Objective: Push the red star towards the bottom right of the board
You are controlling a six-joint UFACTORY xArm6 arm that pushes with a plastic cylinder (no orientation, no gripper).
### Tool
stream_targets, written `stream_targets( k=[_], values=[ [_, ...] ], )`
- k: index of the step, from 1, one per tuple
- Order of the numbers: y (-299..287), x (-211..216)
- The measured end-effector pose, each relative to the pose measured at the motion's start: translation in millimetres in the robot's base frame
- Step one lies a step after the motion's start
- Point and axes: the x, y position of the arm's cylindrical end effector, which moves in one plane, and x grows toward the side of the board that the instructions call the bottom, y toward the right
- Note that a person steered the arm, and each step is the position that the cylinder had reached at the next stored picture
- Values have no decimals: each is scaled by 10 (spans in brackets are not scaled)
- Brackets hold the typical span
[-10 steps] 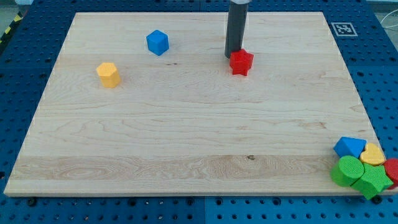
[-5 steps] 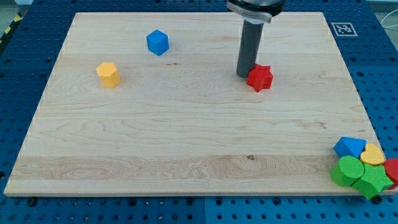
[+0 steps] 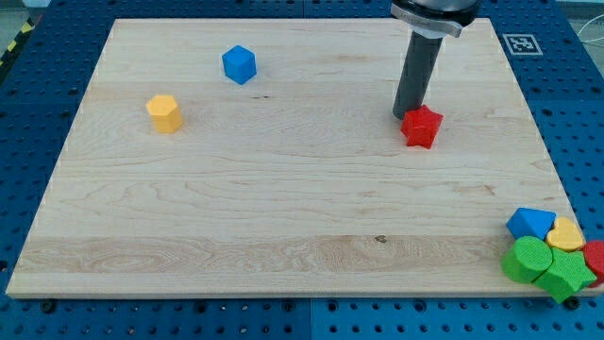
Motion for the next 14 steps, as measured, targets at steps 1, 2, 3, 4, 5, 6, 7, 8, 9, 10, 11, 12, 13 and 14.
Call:
stream_targets(
  k=[1, 2, 3, 4, 5, 6, 7, 8, 9, 10, 11, 12, 13, 14],
  values=[
    [13, 78],
    [90, 147],
    [194, 201],
    [260, 270],
    [320, 348],
    [381, 404],
    [473, 431],
    [584, 459],
    [682, 486],
    [692, 501],
    [674, 578],
    [559, 671],
    [353, 680],
    [129, 680]
  ],
)
